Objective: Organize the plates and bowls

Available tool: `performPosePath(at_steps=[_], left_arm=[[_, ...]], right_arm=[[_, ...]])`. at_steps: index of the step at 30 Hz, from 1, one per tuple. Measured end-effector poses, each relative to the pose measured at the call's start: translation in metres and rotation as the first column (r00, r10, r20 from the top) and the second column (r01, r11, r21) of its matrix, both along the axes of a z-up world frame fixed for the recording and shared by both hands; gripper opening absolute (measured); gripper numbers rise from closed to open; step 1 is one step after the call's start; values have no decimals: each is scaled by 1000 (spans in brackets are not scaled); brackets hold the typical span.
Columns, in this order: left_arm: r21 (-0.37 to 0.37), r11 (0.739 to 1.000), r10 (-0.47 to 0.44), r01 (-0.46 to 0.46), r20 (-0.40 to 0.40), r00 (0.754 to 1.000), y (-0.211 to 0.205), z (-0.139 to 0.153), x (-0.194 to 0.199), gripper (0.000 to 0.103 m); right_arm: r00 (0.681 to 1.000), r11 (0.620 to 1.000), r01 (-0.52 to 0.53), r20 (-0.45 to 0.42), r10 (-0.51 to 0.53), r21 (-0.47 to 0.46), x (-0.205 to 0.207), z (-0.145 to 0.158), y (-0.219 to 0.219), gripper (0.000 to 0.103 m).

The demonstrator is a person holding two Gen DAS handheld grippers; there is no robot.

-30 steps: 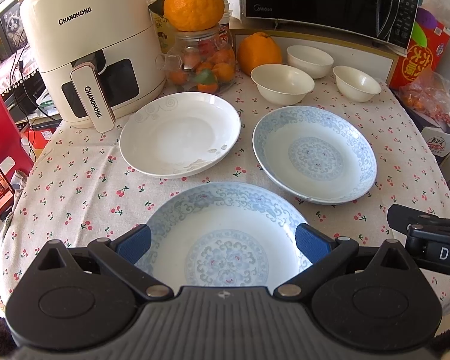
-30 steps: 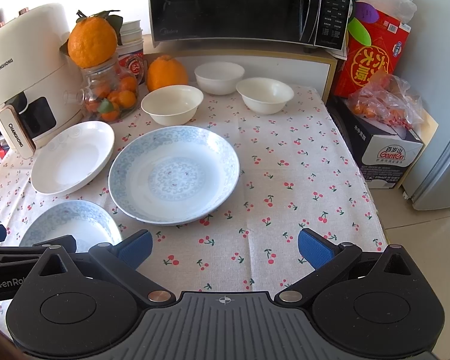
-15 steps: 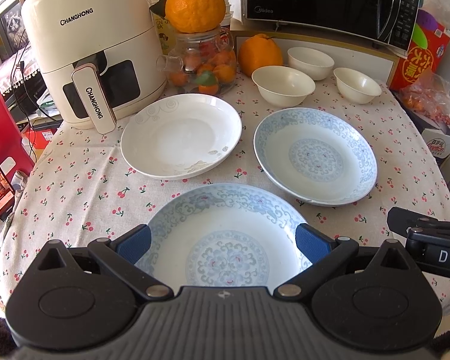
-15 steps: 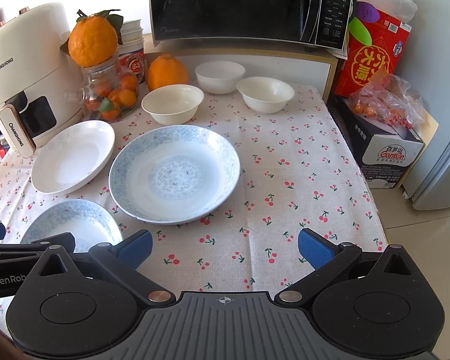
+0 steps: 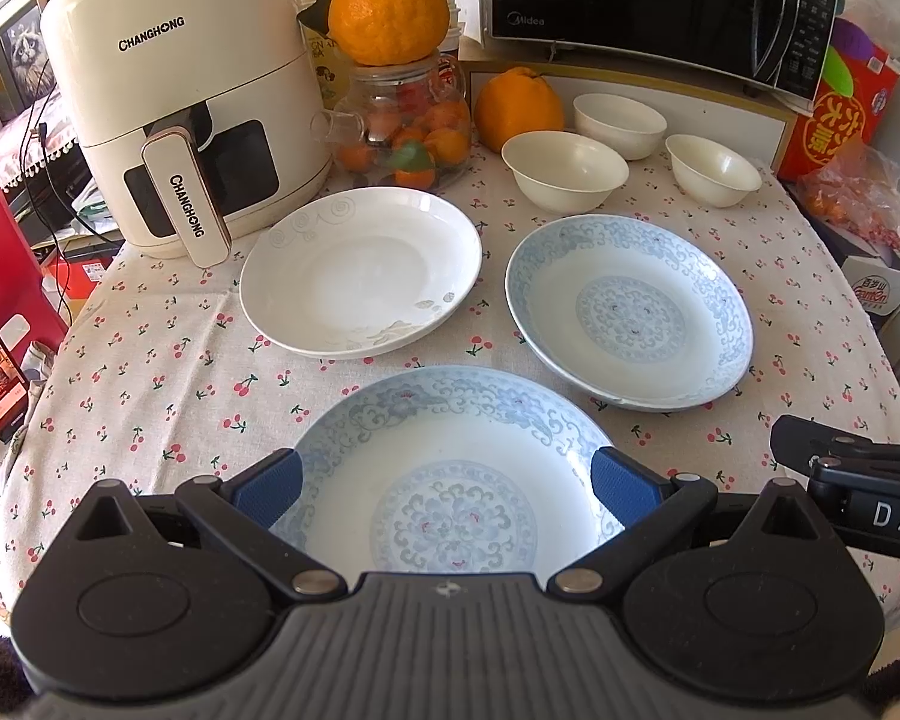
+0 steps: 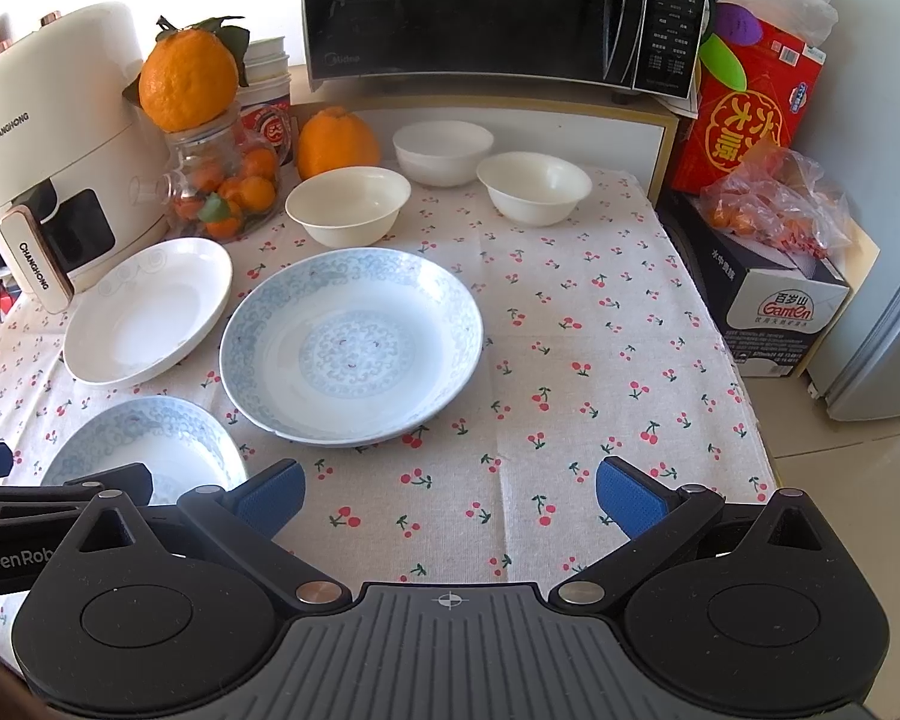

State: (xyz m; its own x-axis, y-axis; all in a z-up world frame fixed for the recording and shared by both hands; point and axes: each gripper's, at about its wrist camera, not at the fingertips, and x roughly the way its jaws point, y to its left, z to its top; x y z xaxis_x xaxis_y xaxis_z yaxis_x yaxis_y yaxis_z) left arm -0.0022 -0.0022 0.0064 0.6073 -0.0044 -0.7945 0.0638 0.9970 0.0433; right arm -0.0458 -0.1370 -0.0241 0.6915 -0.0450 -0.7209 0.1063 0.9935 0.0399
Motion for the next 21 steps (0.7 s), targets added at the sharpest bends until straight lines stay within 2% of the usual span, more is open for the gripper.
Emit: performPosePath(at_steps=[16,21], left_arm=[[-5,1000,-1,1,1,1000,3,3,0,103],[13,999,-51,52,-31,998,0,6,7,103]], right_arm=[[1000,1000,0,3,0,-1,0,3,-1,103],[1000,1000,-6,-13,6,17,5,10,-7,103]])
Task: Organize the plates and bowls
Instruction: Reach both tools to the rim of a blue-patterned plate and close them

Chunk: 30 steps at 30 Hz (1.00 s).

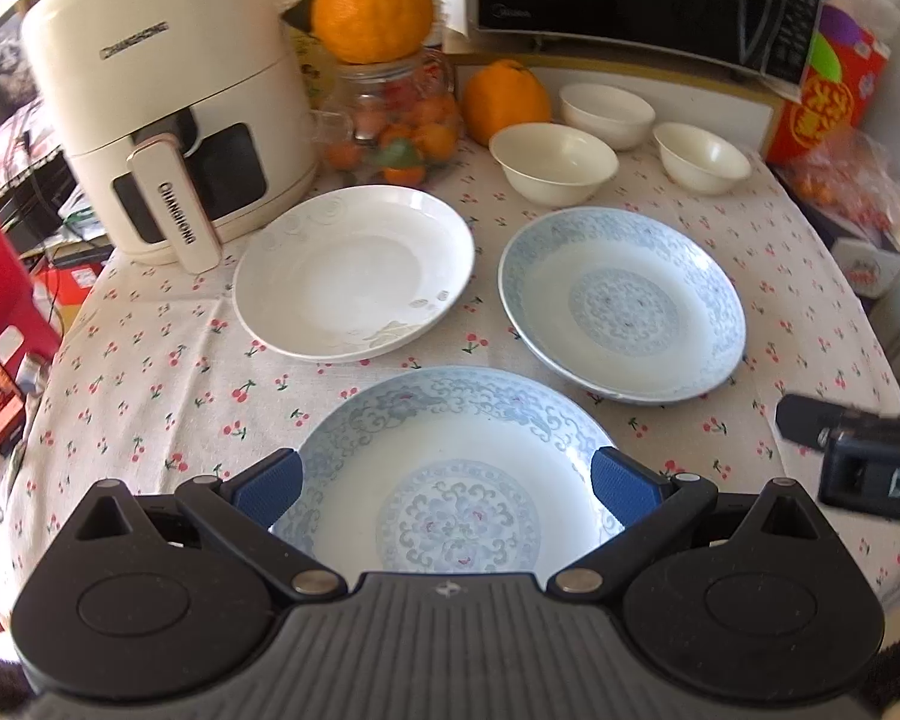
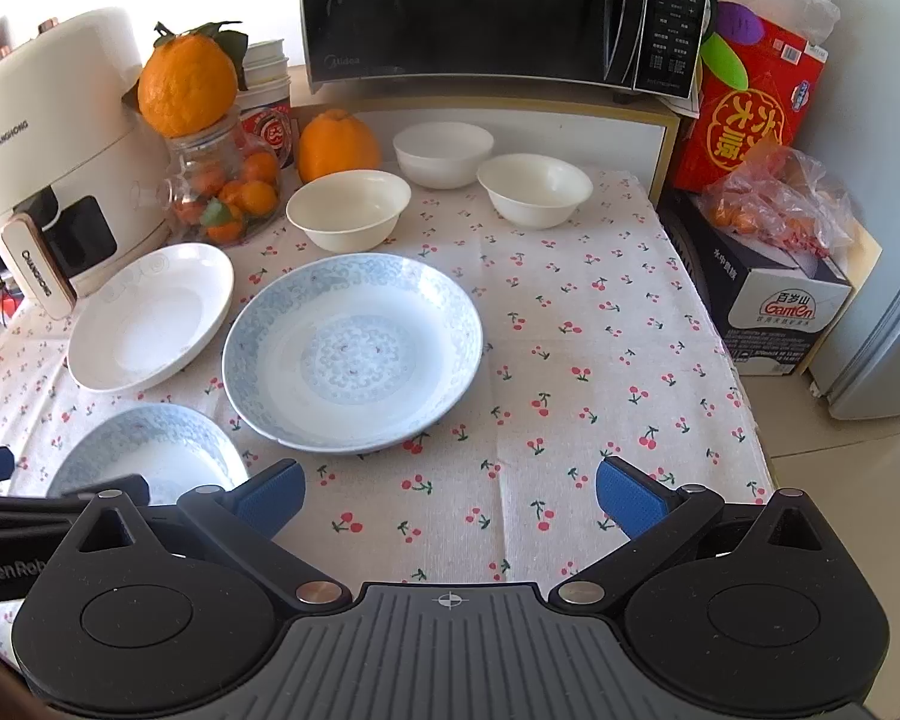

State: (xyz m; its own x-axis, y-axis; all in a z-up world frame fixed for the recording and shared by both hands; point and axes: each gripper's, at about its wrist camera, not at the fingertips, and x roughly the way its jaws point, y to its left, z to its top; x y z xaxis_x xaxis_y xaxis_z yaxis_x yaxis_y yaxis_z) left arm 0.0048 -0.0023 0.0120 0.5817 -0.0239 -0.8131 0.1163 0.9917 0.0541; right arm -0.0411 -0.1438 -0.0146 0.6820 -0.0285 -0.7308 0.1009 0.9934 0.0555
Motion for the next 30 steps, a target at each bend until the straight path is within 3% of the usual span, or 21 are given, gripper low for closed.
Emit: performPosePath(at_steps=[6,17,20,24,30], left_arm=[[64,995,-74,71,40,996,-8,9,7,103],[-22,979,-201,201,10,980,-9,12,46,103],[-77,967,-245,245,2,969,-10,5,58,103],[-151,964,-225,219,-23,974,-3,-10,74,102],[-269,950,-182,155,-76,980,13,-27,103,87]], right_arm=[[1000,1000,8,15,-8,6,10,18,-9,103],[980,979,-198,38,197,36,47,22,-13,103],[980,976,-198,43,195,93,61,17,-20,103],[982,968,-185,66,176,170,74,1,-32,103],[989,944,-127,-33,144,305,103,-31,-52,103]])
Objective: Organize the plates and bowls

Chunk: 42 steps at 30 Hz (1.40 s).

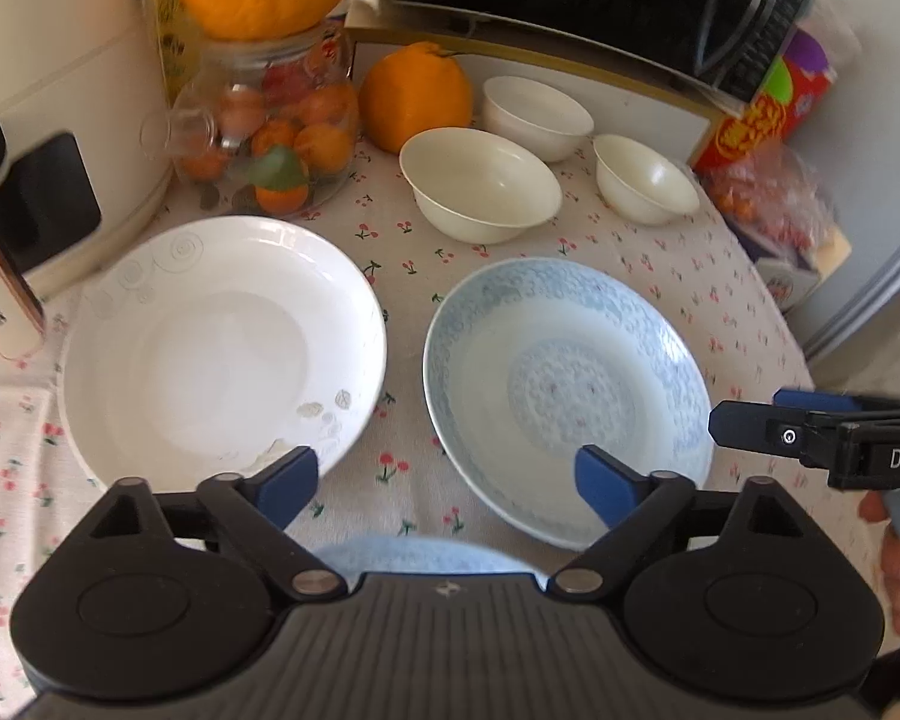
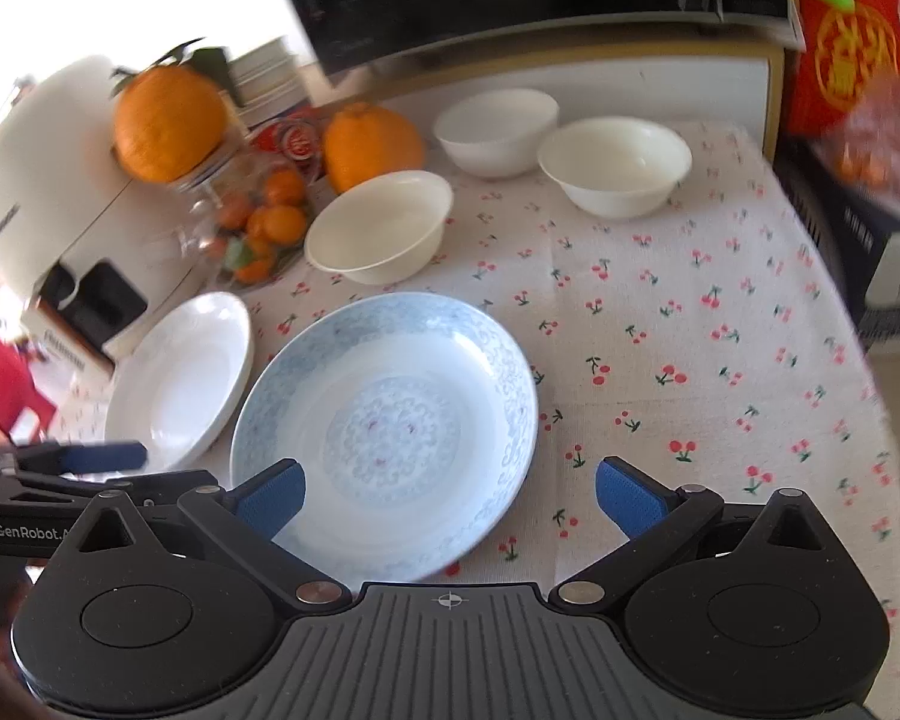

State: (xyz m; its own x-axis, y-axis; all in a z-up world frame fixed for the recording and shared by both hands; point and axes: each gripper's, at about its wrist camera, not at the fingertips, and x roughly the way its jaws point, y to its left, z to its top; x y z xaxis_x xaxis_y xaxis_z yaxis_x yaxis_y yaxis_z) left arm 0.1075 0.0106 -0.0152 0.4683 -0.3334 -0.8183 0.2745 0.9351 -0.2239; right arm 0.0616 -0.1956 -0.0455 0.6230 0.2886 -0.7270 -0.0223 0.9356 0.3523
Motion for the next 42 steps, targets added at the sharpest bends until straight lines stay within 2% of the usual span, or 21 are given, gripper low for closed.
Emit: performPosePath(at_steps=[3,6,8,13,16,20,22,30,33,42], left_arm=[[-68,998,2,-3,-28,1000,4,-5,9,76],[-114,994,-7,1,-50,999,5,-9,17,64],[-121,993,-15,7,-64,998,2,-13,20,55],[-79,997,-20,14,-80,997,-3,-23,27,37],[-64,998,-21,16,-85,996,-5,-29,30,32],[-62,998,-18,13,-95,995,-4,-34,32,15],[-69,997,-21,15,-89,996,-3,-35,32,11],[-66,996,-64,62,-25,998,-11,-33,26,11],[-67,995,-76,76,-4,997,-18,-35,26,11],[-48,994,-94,97,49,994,-28,-38,26,11]], right_arm=[[999,997,42,-19,-41,64,12,-8,-11,101],[995,989,80,-61,-73,121,23,-17,-21,94],[992,984,105,-85,-93,142,29,-22,-25,85],[985,978,138,-125,-119,159,38,-34,-30,50],[981,977,147,-149,-124,153,41,-41,-30,36],[979,977,146,-167,-119,156,46,-47,-30,24],[979,976,143,-171,-115,165,47,-49,-29,16],[981,979,160,-129,-144,127,45,-37,-31,16],[980,974,179,-113,-164,140,47,-34,-40,16],[970,966,218,-140,-199,140,53,-46,-49,16]])
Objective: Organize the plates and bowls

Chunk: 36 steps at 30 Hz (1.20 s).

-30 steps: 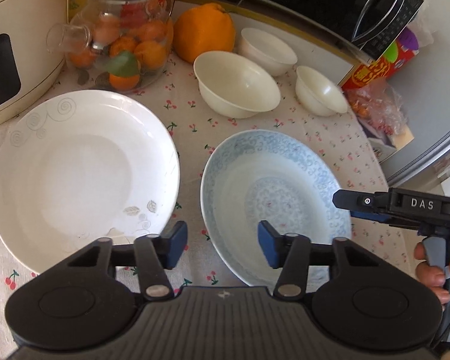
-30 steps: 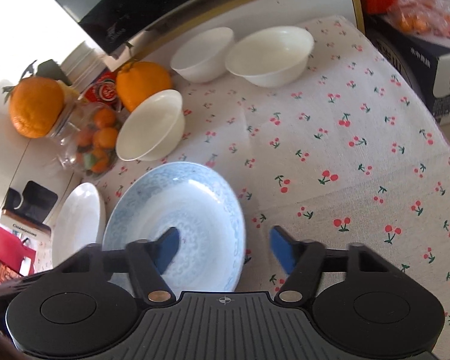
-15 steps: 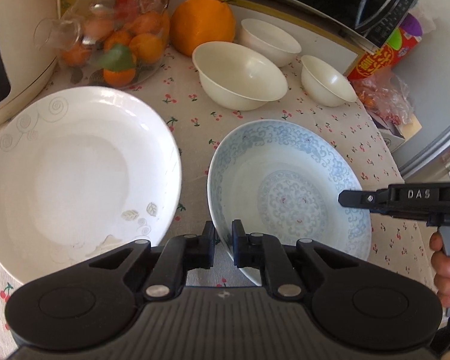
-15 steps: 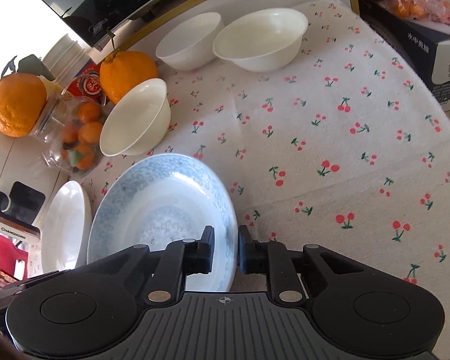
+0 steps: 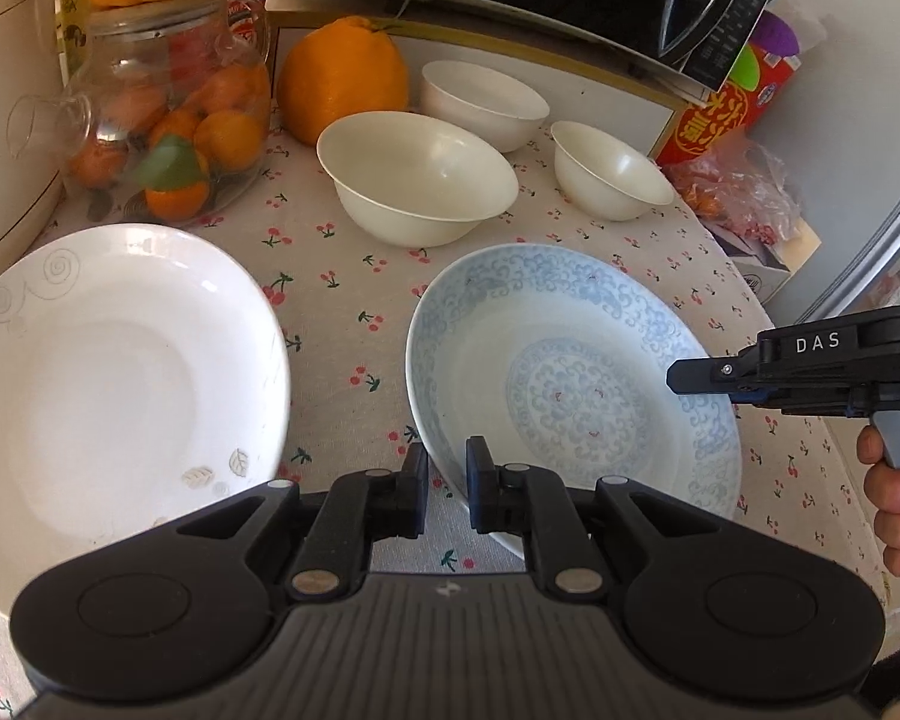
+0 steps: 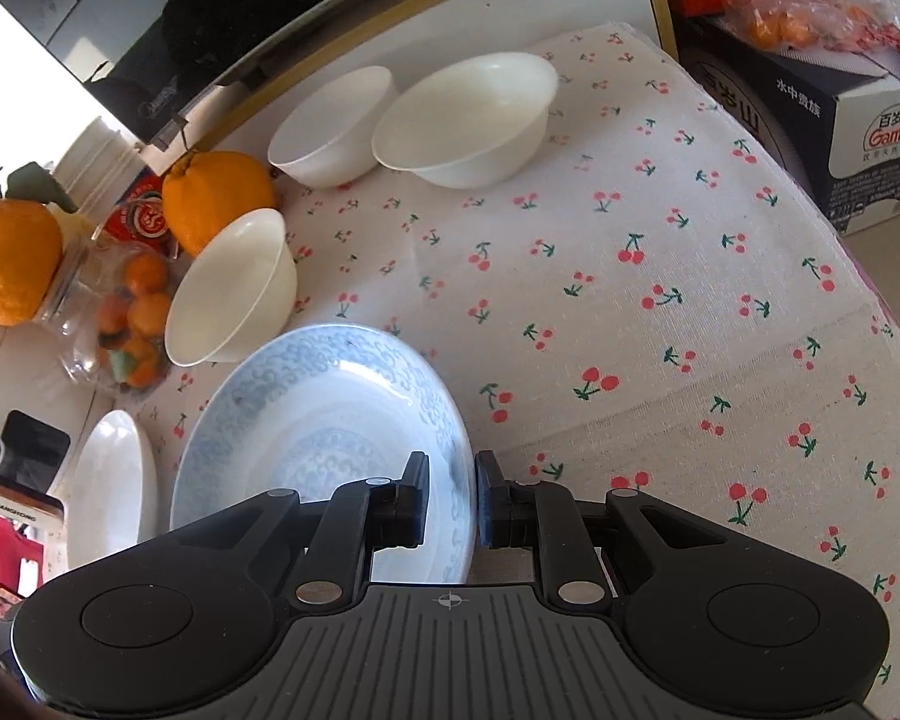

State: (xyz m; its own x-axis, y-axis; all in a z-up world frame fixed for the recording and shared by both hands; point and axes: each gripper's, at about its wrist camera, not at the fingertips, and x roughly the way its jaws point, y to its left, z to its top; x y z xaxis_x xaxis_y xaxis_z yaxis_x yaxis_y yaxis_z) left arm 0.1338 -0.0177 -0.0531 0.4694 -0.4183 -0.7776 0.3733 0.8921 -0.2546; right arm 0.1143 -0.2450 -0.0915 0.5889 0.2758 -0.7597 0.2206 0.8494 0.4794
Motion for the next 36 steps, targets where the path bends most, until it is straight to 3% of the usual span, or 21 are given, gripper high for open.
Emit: performPosePath(at_steps=[7,9,11,13,17,20,23,28,36], left_arm=[[4,1000,-3,3,2,1000,0,0,1,12],[9,1000,-12,12,9,1000,-1,2,1,18],[22,1000,-8,8,18,1000,-1,5,-1,32],[21,1000,-7,7,16,1000,1,8,-3,38],[4,1000,-23,23,27,999,3,17,-10,64],[-11,998,-53,54,35,998,4,24,-16,84],[-17,997,-73,74,43,996,6,29,-23,97],[-13,997,-74,74,59,996,14,38,-37,103],[48,998,-41,38,63,997,43,33,-55,103]], right_arm=[[1000,1000,-10,8,10,0,-2,2,1,20],[1000,1000,-9,14,10,-6,-4,5,1,20],[1000,1000,-18,19,18,-23,-6,9,1,29],[999,999,-13,30,14,-48,-10,13,1,50],[999,996,-17,48,21,-86,-16,19,2,60],[998,994,-27,47,32,-109,-21,25,5,74],[995,989,-47,79,59,-138,-30,34,8,82],[988,982,-69,124,92,-174,-47,48,15,92],[980,966,-129,119,159,-226,-72,51,32,93]])
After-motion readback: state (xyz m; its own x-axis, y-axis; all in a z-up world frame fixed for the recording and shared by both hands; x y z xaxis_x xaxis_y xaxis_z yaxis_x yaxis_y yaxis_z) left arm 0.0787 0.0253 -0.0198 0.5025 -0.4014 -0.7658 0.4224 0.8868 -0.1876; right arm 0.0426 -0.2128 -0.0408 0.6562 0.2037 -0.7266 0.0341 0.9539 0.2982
